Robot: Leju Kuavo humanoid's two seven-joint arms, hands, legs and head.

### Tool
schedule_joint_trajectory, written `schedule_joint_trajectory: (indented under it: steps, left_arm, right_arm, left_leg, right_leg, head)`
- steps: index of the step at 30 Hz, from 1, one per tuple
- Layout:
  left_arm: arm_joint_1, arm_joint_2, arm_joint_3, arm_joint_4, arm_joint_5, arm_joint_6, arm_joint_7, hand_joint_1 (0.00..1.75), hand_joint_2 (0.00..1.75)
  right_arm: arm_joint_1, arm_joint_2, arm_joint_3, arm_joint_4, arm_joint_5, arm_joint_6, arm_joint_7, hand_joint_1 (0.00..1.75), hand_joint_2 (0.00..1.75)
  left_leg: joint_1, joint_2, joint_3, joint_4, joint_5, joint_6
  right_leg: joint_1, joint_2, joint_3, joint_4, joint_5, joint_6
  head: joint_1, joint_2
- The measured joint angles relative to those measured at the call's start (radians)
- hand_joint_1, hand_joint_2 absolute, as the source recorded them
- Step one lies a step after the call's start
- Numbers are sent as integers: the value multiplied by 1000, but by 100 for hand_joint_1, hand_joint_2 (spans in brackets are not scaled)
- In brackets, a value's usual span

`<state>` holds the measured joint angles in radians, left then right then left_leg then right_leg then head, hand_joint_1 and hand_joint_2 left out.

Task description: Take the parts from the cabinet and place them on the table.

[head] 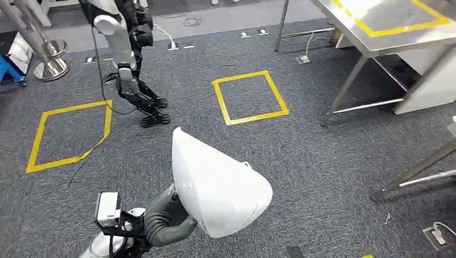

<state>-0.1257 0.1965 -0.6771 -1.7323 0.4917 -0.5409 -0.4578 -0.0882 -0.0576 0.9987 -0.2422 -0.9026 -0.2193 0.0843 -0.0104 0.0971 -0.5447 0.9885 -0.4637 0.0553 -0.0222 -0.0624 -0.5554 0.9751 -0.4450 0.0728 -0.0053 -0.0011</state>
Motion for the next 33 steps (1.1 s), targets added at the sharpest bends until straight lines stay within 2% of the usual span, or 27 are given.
schedule_joint_trajectory:
  steps: [1, 3, 4, 5, 6, 7, 8, 9, 10, 11, 13, 14, 15, 18, 19, 20, 21, 22, 24, 25, 26, 27, 28, 29, 30, 31, 33]
  left_arm:
    - [0, 0, 0, 0, 0, -3, 0, 175, 175]
    - [0, -1, -1, 0, -1, -4, -1, 175, 175]
    - [0, -1, 0, 0, 0, -5, -1, 175, 175]
    - [-1, -1, 0, 0, -1, -5, -1, 175, 175]
    - [-1, 0, 0, -1, 0, -8, -2, 175, 175]
    - [0, 1, 0, 0, 0, -8, -2, 175, 175]
    - [0, 3, 0, 0, 0, -8, -2, 175, 175]
    - [1, 3, -1, 0, 0, -8, -2, 175, 175]
    - [2, 4, -1, 0, 0, -8, -2, 175, 175]
    - [3, 5, -1, 0, 0, -8, -2, 175, 175]
    - [2, 5, -1, 0, 0, -8, -2, 175, 175]
    - [2, 6, -1, 0, 0, -8, -3, 175, 175]
    - [2, 6, -1, 0, 0, -8, -3, 175, 175]
    - [-1, 7, -1, -1, 0, -7, -5, 175, 175]
    - [-4, 5, -1, -2, 0, -6, -6, 175, 175]
    - [-5, 5, -1, -3, 0, -5, -6, 175, 175]
    - [-6, 4, -2, -3, 0, -3, -7, 175, 175]
    - [-6, 4, -2, -3, 0, -3, -9, 175, 175]
    - [-3, 5, -3, -2, 0, -2, -10, 175, 175]
    - [-3, 5, -3, -2, 0, -2, -10, 175, 175]
    - [-3, 5, -3, -2, 0, -2, -10, 175, 175]
    - [-3, 5, -2, -2, 0, -2, -10, 175, 175]
    - [-3, 5, -2, -2, 0, -2, -10, 175, 175]
    - [-3, 5, -2, -2, 0, -3, -11, 175, 175]
    - [-2, 5, -1, -2, 0, -3, -12, 175, 175]
    - [-2, 6, -1, -2, 0, -3, -12, 175, 175]
    - [-2, 6, -1, -2, -1, -3, -14, 175, 175]
  right_arm:
    - [-1, 0, 0, 0, 1, 1, 2, 0, 0]
    - [2, -2, 0, 0, 1, 1, 2, 0, 0]
    - [2, -2, 0, 0, 1, 1, 3, 0, 0]
    - [2, -2, -1, 0, 1, 1, 3, 0, 0]
    - [1, -3, -2, 0, 1, 1, 3, 0, 0]
    - [-1, -2, -3, 0, 1, 1, 3, 0, 0]
    - [-1, -2, -5, 0, 1, 1, 3, 0, 0]
    - [-1, -1, -6, 0, 1, 1, 3, 0, 0]
    - [0, -2, -6, 0, 1, 1, 3, 0, 0]
    - [1, -2, -6, 0, 1, 1, 3, 0, 0]
    - [0, -2, -7, 0, 1, 1, 3, 0, 0]
    - [-1, 0, -8, 0, 1, 1, 3, 0, 0]
    - [-2, 4, -8, 0, 2, 1, 2, 0, 0]
    - [2, 3, -10, 0, 6, 6, 1, 0, 0]
    - [5, 3, -10, 0, 7, 9, 1, 0, 0]
    - [6, 0, -10, 0, 11, 11, 1, 0, 0]
    - [4, -2, -10, 0, 11, 13, 1, 0, 0]
    - [0, -4, -11, 0, 12, 13, 0, 0, 0]
    - [-1, -8, -11, 0, 14, 16, 0, 0, 0]
    - [1, -10, -11, 0, 15, 17, 0, 0, 0]
    - [4, -11, -11, 0, 16, 18, 0, 0, 0]
    - [4, -13, -12, 0, 18, 19, 0, 0, 0]
    - [4, -16, -12, 0, 20, 18, 0, 0, 0]
    - [3, -18, -12, 0, 22, 18, 0, 0, 0]
    - [0, -18, -12, 0, 23, 18, 0, 0, 0]
    - [-1, -18, -12, 0, 25, 18, 1, 0, 0]
    - [2, -20, -12, 0, 29, 18, 4, 0, 0]
  left_leg:
    - [1, 7, 0, 1, 1, -5]
    - [4, 22, 3, 0, 3, -12]
    - [8, 17, 1, 3, -3, -19]
    - [14, -36, -7, 25, -24, -28]
    - [18, -72, -30, 83, -66, -32]
    - [19, -88, -65, 167, -111, -34]
    - [19, -93, -108, 260, -149, -36]
    - [19, -94, -140, 325, -168, -35]
    - [19, -94, -150, 343, -162, -32]
    - [19, -95, -136, 311, -132, -28]
    - [19, -113, -53, 135, -32, -14]
    - [19, -153, -11, 44, 6, -5]
    - [22, -200, -2, 25, -7, 0]
    - [11, -174, -6, 17, -2, 2]
    - [11, -160, -1, 2, 5, 6]
    - [21, -139, 8, -17, 19, 7]
    - [19, -131, 10, -26, 23, 16]
    - [18, -114, 7, -26, 24, 17]
    - [14, -81, 3, -26, 24, 17]
    - [14, -68, 1, -26, 25, 16]
    - [14, -54, 1, -25, 25, 16]
    - [15, -42, 1, -25, 24, 14]
    - [16, -31, 1, -22, 22, 11]
    - [16, -22, 1, -15, 19, 4]
    - [7, -13, -4, -8, 13, -4]
    - [6, -6, -4, -2, 10, -10]
    - [10, 4, -2, -3, 13, -18]
  right_leg:
    - [2, 14, -4, 4, 2, -15]
    - [6, 30, -11, 4, 4, -26]
    - [-3, 39, -9, -1, 9, -35]
    - [-7, 51, -10, -1, 13, -41]
    - [-6, 59, -10, -1, 13, -46]
    - [-4, 68, -11, -1, 15, -50]
    - [-1, 81, -13, 0, 17, -53]
    - [2, 92, -15, 1, 17, -53]
    - [4, 104, -15, 1, 17, -53]
    - [5, 118, -14, 2, 19, -55]
    - [7, 147, -12, 3, 20, -55]
    - [5, 159, -12, 3, 21, -54]
    - [9, 166, -19, 5, 25, -47]
    - [-5, 201, -34, 0, 37, -29]
    - [0, 212, -36, -5, 42, -22]
    - [2, 175, -47, 11, 32, -26]
    - [9, 124, -70, 54, 4, -32]
    - [9, 96, -107, 131, -31, -38]
    - [3, 78, -182, 294, -90, -38]
    - [0, 75, -195, 327, -96, -31]
    - [-4, 72, -180, 304, -84, -20]
    - [-8, 66, -140, 239, -58, -6]
    - [-12, 52, -76, 127, -22, 8]
    - [-13, 19, -15, 24, 6, 17]
    - [-5, -2, 1, 1, -2, 6]
    - [-4, 17, -2, -3, 5, -9]
    - [1, 30, -8, 2, 4, -18]
  head:
    - [-1, 0]
    - [-2, 0]
    - [0, 0]
    - [-4, 0]
    - [-5, 0]
    - [-5, 0]
    - [-5, 0]
    - [-4, 0]
    - [-5, 0]
    - [-5, 0]
    - [-5, 0]
    - [-4, 0]
    - [-1, 0]
    - [-8, 0]
    - [-8, 0]
    - [-6, 0]
    - [-3, 0]
    - [-2, 0]
    - [-2, 0]
    - [-1, 0]
    - [-1, 0]
    - [-1, 0]
    - [-1, 0]
    - [-1, 0]
    - [-2, 0]
    - [-3, 0]
    - [-3, 0]
